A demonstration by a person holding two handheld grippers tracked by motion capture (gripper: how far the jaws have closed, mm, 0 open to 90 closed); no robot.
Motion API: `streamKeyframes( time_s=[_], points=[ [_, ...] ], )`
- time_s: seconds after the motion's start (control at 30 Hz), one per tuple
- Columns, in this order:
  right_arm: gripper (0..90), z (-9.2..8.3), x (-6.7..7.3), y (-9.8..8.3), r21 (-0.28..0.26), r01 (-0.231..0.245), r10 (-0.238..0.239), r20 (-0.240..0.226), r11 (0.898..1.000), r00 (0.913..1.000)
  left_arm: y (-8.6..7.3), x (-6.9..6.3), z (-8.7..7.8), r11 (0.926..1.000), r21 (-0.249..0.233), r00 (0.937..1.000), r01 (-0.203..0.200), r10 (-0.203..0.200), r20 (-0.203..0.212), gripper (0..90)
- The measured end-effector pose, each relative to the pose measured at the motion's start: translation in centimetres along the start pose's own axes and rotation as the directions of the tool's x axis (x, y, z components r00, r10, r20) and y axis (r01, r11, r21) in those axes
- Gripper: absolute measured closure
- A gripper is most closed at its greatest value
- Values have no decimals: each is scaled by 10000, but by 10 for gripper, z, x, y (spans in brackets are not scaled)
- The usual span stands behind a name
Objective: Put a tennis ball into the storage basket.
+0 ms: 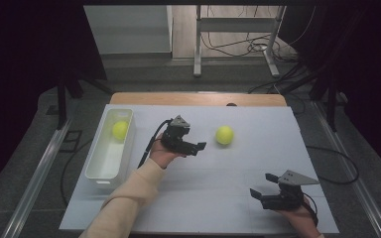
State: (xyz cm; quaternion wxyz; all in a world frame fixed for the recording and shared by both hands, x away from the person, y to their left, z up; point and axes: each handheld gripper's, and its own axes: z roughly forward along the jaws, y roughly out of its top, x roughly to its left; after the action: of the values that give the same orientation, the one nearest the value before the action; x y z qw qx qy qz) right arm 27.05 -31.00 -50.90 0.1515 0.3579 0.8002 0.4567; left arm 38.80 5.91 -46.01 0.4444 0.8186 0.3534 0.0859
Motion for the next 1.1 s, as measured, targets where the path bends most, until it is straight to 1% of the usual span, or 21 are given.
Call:
streamKeyframes(
  time_s=[0.2,0.6,0.8,0.87,0.97,1.1],
  points=[
    [135,0,0,0,8,-6,6,-1,10000,10000,1,1,8,9999,118,10000,79,-79,-29,113],
    [135,0,0,0,-7,-11,11,1,10000,10000,9,1,24,9988,489,9999,-69,73,-76,113],
    [135,0,0,0,-8,-31,31,22,10000,10000,10,0,32,9984,561,10000,-30,32,-39,113],
    [135,0,0,0,-12,-33,33,21,10000,10000,10,1,35,9978,664,10000,-76,79,-45,113],
    [135,0,0,0,-16,-38,38,14,10000,10000,11,1,39,9977,673,9999,-84,89,-74,113],
    [135,0,0,0,-10,-24,24,11,10000,10000,13,1,45,9976,690,10000,-80,81,-15,113]
  ],
)
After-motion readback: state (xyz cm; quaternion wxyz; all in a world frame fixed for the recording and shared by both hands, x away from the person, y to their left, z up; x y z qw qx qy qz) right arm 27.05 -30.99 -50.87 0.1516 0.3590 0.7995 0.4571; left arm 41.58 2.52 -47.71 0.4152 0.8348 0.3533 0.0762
